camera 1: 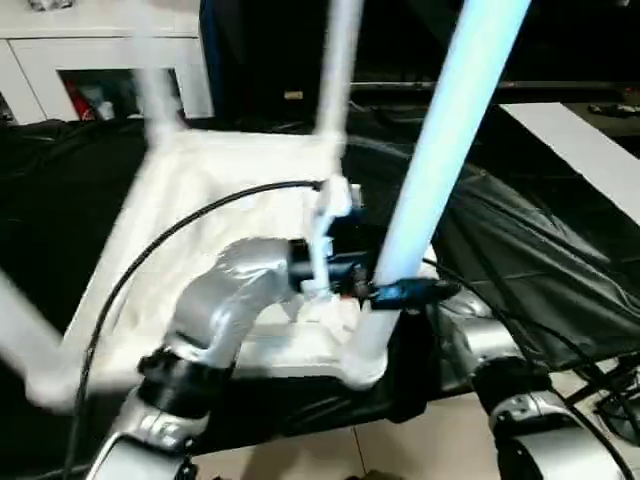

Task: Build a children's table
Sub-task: Rotate table base

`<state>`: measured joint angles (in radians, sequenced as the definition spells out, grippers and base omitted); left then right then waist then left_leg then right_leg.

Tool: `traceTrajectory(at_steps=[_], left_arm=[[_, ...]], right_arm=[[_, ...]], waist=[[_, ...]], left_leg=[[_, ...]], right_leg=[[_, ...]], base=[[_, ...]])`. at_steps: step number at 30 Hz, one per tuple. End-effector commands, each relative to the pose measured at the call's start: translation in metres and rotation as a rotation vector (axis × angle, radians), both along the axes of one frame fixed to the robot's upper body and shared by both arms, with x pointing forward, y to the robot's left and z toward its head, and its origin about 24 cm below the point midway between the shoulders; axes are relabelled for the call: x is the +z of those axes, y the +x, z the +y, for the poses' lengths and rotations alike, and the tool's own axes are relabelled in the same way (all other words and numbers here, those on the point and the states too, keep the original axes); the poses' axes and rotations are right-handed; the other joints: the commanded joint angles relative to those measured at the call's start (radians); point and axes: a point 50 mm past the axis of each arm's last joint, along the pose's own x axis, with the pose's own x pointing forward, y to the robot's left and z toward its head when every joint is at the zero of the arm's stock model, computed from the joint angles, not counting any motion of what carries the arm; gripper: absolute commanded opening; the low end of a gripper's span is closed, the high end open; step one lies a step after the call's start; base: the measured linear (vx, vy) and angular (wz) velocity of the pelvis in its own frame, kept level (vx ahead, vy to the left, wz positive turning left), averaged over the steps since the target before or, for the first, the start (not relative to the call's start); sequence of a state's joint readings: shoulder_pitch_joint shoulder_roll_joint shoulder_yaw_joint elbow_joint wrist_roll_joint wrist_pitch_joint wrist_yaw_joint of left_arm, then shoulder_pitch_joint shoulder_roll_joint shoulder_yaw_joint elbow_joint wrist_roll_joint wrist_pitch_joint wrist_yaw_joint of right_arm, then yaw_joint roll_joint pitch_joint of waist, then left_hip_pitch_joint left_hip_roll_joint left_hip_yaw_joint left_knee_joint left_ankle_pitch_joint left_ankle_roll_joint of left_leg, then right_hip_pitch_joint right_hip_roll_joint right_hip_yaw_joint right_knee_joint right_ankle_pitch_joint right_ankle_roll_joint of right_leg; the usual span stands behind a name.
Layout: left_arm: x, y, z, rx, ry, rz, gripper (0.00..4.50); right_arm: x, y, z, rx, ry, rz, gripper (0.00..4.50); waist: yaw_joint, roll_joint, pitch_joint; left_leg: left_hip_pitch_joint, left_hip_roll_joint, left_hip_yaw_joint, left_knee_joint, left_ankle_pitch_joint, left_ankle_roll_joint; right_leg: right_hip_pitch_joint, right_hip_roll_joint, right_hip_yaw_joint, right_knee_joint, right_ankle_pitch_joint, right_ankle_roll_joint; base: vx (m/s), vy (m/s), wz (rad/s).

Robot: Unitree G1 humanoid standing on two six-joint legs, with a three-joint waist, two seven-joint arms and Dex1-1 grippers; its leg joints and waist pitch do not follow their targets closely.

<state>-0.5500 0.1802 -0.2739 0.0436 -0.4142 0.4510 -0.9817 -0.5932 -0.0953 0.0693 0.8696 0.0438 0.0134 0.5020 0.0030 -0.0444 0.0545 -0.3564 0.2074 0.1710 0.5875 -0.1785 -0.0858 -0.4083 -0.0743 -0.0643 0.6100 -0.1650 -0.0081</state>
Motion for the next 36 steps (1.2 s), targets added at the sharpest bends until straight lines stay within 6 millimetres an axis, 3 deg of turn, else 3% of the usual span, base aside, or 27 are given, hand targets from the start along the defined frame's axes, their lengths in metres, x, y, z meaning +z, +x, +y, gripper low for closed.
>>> traceTrajectory(at_steps=[1, 3, 10, 13, 17, 20, 23, 27, 29, 30, 32, 34, 35, 36], left_arm=[[-0.014, 0.007, 0.012, 0.08, 0.102, 0.001, 4.43], [-0.02, 0.01, 0.023, 0.109, 0.157, -0.006, 4.43], [-0.034, 0.016, 0.056, 0.176, 0.292, -0.008, 4.43], [-0.046, 0.017, 0.077, 0.175, 0.432, -0.007, 4.43], [-0.048, 0.008, 0.074, 0.121, 0.44, 0.067, 4.43], [-0.049, -0.002, 0.066, 0.054, 0.45, 0.105, 4.17], [-0.05, -0.005, 0.061, 0.057, 0.474, 0.102, 3.91], [-0.054, -0.017, 0.062, 0.049, 0.551, 0.116, 3.59], [-0.058, -0.019, 0.067, 0.084, 0.639, 0.093, 3.46], [-0.059, -0.019, 0.068, 0.087, 0.646, 0.091, 3.27], [-0.062, -0.019, 0.072, 0.134, 0.718, 0.069, 3.16], [-0.061, -0.019, 0.072, 0.15, 0.717, 0.075, 3.06], [-0.061, -0.019, 0.071, 0.158, 0.713, 0.074, 2.94], [-0.062, -0.02, 0.069, 0.175, 0.719, 0.081, 2.84]], right_arm=[[0.007, 0.004, 0.005, 0.012, 0.002, -0.034, 3.88], [0.011, 0.008, -0.001, -0.018, 0.016, -0.048, 3.88], [0.018, 0.011, -0.025, -0.093, 0.027, -0.073, 3.88], [0.018, 0.009, -0.048, -0.138, 0.002, -0.075, 3.88], [0.017, 0.004, -0.066, -0.122, -0.039, -0.049, 3.88], [0.017, 0.0, -0.078, -0.095, -0.09, -0.027, 3.88], [0.02, -0.003, -0.088, -0.069, -0.123, -0.022, 3.88], [0.035, -0.025, -0.102, 0.171, -0.191, -0.011, 3.88], [0.042, -0.04, -0.108, 0.298, -0.212, 0.019, 3.88], [0.043, -0.041, -0.108, 0.307, -0.212, 0.022, 3.88], [0.053, -0.055, -0.11, 0.427, -0.201, 0.057, 3.88], [0.057, -0.06, -0.11, 0.461, -0.192, 0.072, 3.88], [0.06, -0.063, -0.11, 0.488, -0.187, 0.081, 3.88], [0.065, -0.069, -0.109, 0.525, -0.186, 0.099, 3.88]], waist=[[0.013, 0.006, -0.06], [0.014, 0.006, -0.061], [0.037, 0.017, -0.063], [0.042, 0.017, -0.064], [0.049, 0.017, -0.066], [0.056, 0.016, -0.066], [0.057, 0.016, -0.062], [0.063, 0.012, -0.058], [0.063, 0.01, -0.057], [0.059, 0.019, -0.054], [0.059, 0.012, -0.053], [0.056, 0.017, -0.05], [0.057, 0.014, -0.051], [0.058, 0.016, -0.051]], left_leg=[[-0.002, 0.011, -0.002, -0.067, -0.313, 0.001], [0.001, 0.013, -0.003, -0.068, -0.312, -0.002], [0.009, 0.017, 0.002, -0.07, -0.284, -0.011], [0.005, 0.015, 0.002, -0.071, -0.264, -0.012], [0.006, 0.015, 0.005, -0.068, -0.237, -0.014], [0.004, 0.017, 0.006, -0.067, -0.222, -0.006], [0.003, 0.014, 0.007, -0.067, -0.247, -0.003], [0.002, 0.017, 0.004, -0.067, -0.266, 0.014], [0.0, 0.017, 0.002, -0.068, -0.277, 0.027], [0.001, 0.016, 0.002, -0.069, -0.294, 0.029], [0.002, 0.015, -0.001, -0.067, -0.314, 0.032], [0.002, 0.011, -0.002, -0.066, -0.324, 0.034], [0.004, 0.012, -0.002, -0.064, -0.317, 0.033], [0.005, 0.012, -0.002, -0.064, -0.315, 0.036]], right_leg=[[0.047, -0.051, 0.036, -0.09, -0.427, -0.149], [0.045, -0.051, 0.037, -0.089, -0.428, -0.146], [0.041, -0.048, 0.04, -0.074, -0.295, -0.193], [0.047, -0.049, 0.041, -0.07, -0.27, -0.194], [0.05, -0.049, 0.042, -0.065, -0.229, -0.206], [0.052, -0.051, 0.043, -0.063, -0.204, -0.225], [0.054, -0.049, 0.042, -0.072, -0.255, -0.21], [0.056, -0.047, 0.041, -0.08, -0.326, -0.169], [0.054, -0.045, 0.04, -0.083, -0.358, -0.15], [0.05, -0.044, 0.039, -0.089, -0.377, -0.149], [0.05, -0.045, 0.037, -0.095, -0.435, -0.128], [0.044, -0.047, 0.035, -0.102, -0.505, -0.11], [0.045, -0.046, 0.034, -0.105, -0.518, -0.101], [0.04, -0.046, 0.035, -0.105, -0.517, -0.105]], base=[[0.0, 0.0, 0.0], [0.0, 0.0, 0.0], [0.0, 0.0, 0.0], [0.0, 0.0, 0.0], [0.0, 0.0, 0.0], [0.0, 0.0, 0.0], [0.0, 0.0, 0.0], [0.0, 0.0, 0.0], [0.0, 0.0, 0.0], [0.0, 0.0, 0.0], [0.0, 0.0, 0.0], [0.0, 0.0, 0.0], [0.0, 0.0, 0.0], [0.0, 0.0, 0.0]])
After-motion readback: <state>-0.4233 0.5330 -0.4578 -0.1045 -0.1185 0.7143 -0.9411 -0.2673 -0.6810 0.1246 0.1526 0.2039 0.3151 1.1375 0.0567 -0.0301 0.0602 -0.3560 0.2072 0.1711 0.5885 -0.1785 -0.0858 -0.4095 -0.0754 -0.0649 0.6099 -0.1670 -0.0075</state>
